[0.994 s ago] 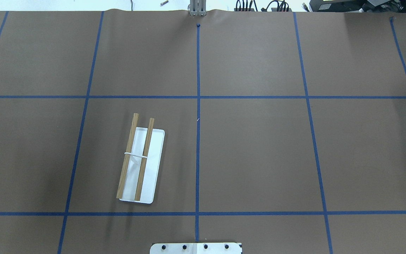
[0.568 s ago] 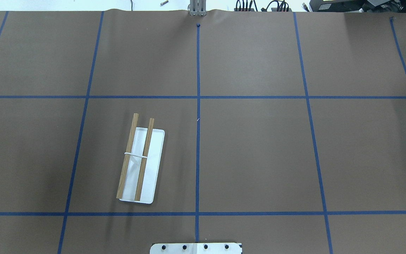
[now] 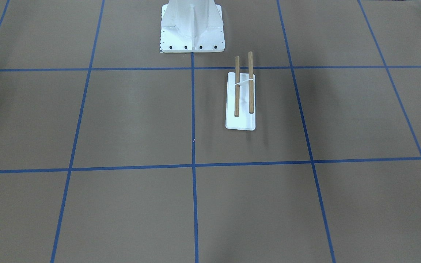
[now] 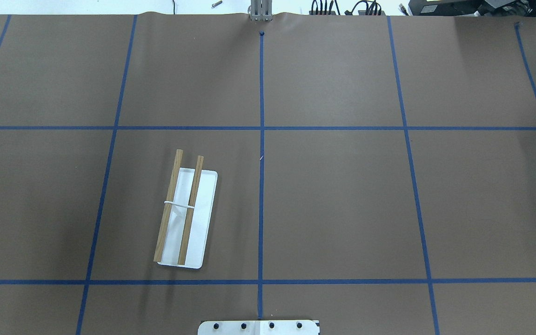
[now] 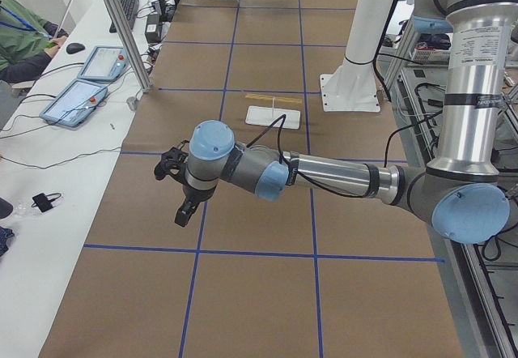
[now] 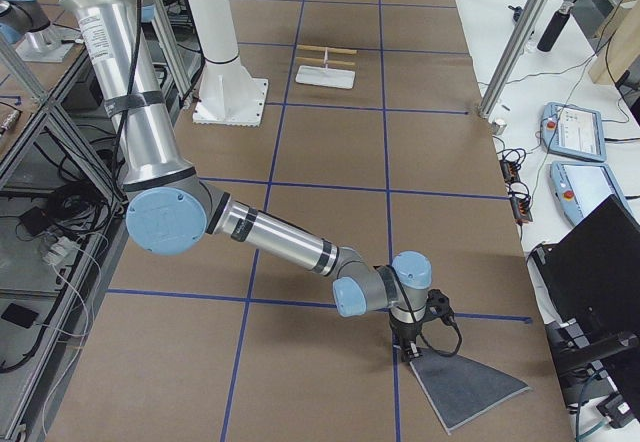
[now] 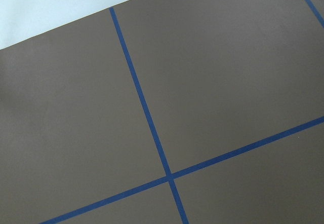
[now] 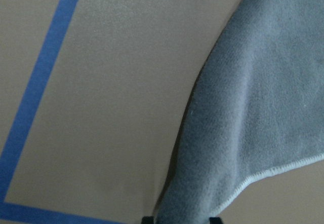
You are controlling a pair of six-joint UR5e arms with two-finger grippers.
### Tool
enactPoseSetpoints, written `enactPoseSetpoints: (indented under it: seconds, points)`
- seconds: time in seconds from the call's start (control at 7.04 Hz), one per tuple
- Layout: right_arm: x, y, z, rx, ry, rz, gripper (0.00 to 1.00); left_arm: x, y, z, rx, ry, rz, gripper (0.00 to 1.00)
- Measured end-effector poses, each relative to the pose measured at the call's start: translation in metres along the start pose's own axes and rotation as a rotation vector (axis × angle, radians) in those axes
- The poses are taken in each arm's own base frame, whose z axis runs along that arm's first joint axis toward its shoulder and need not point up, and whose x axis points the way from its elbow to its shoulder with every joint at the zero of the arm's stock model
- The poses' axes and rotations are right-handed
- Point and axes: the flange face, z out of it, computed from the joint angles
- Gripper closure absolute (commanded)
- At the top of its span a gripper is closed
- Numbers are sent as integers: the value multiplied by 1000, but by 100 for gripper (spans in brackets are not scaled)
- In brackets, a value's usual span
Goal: Hang towel on rack
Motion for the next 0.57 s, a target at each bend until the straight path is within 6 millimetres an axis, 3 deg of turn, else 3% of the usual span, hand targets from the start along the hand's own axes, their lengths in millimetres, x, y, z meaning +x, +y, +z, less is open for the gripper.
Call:
enactPoseSetpoints:
  seconds: [0.28, 0.57]
  points:
    - [1, -4, -5, 10, -3, 2, 100, 0, -1, 0, 0, 0, 0, 2]
    - [11, -21, -35, 68, -50, 16, 100, 0, 0, 0, -1, 1, 0, 2]
